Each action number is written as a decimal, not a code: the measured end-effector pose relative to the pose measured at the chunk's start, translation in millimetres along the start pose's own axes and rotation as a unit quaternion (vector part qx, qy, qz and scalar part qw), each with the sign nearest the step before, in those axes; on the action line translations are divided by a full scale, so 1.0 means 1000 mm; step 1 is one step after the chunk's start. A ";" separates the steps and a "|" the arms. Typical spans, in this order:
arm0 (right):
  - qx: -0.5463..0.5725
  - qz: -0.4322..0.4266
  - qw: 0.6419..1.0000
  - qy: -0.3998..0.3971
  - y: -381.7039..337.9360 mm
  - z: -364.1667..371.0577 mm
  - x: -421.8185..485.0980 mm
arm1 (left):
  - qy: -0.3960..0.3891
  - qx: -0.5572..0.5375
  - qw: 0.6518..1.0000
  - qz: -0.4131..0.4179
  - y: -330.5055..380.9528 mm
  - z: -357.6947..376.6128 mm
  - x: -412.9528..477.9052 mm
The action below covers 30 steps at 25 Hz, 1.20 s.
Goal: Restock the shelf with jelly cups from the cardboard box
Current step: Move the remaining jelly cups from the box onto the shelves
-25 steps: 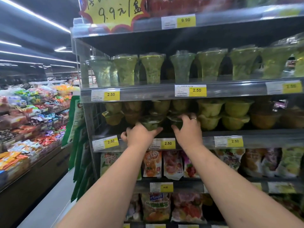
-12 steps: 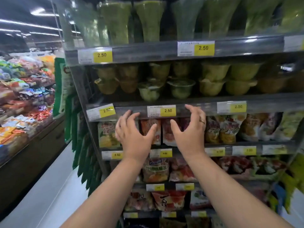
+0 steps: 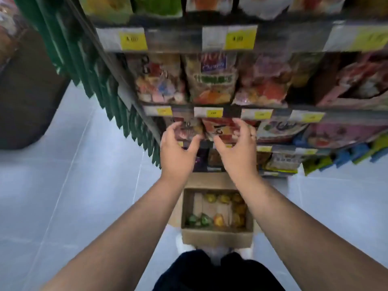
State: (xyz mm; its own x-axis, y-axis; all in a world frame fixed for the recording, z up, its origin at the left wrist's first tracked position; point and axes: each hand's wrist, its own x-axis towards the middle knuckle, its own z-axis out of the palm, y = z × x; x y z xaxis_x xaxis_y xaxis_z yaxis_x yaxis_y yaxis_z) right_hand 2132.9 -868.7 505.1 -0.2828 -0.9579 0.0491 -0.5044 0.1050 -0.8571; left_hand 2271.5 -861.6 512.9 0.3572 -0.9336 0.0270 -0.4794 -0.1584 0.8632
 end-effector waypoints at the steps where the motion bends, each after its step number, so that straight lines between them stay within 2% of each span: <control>1: -0.012 0.011 1.000 -0.016 0.014 0.008 -0.007 | -0.014 0.014 1.000 -0.006 -0.015 0.002 -0.005; 5: -0.034 0.102 0.991 -0.085 0.117 0.071 -0.039 | -0.076 0.071 0.988 -0.112 -0.127 0.040 -0.028; 10: -0.074 0.201 0.963 -0.166 0.240 0.138 -0.074 | -0.136 0.157 0.954 -0.216 -0.259 0.085 -0.049; 18: -0.178 0.334 0.875 -0.300 0.430 0.232 -0.129 | -0.314 0.227 0.883 -0.264 -0.442 0.184 -0.094; 20: -0.207 0.377 0.845 -0.318 0.477 0.255 -0.141 | -0.362 0.254 0.847 -0.295 -0.486 0.213 -0.104; 22: -0.240 0.398 0.814 -0.347 0.521 0.280 -0.156 | -0.421 0.298 0.792 -0.327 -0.534 0.236 -0.115; 25: -0.253 0.395 0.783 -0.409 0.575 0.319 -0.178 | -0.495 0.400 0.713 -0.293 -0.597 0.260 -0.128; 27: -0.249 0.385 0.773 -0.439 0.602 0.347 -0.189 | -0.511 0.429 0.695 -0.269 -0.632 0.277 -0.136; 30: -0.253 0.373 0.767 -0.457 0.634 0.383 -0.197 | -0.504 0.468 0.667 -0.288 -0.664 0.304 -0.139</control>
State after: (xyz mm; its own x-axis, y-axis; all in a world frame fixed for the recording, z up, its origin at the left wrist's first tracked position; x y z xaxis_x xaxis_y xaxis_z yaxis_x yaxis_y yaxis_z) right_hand 2181.1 -716.0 -244.0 -0.0740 -0.3434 -0.9363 -0.7980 0.5835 -0.1510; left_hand 2296.0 -724.9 -217.2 0.2032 -0.2985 -0.9326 -0.9542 -0.2739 -0.1202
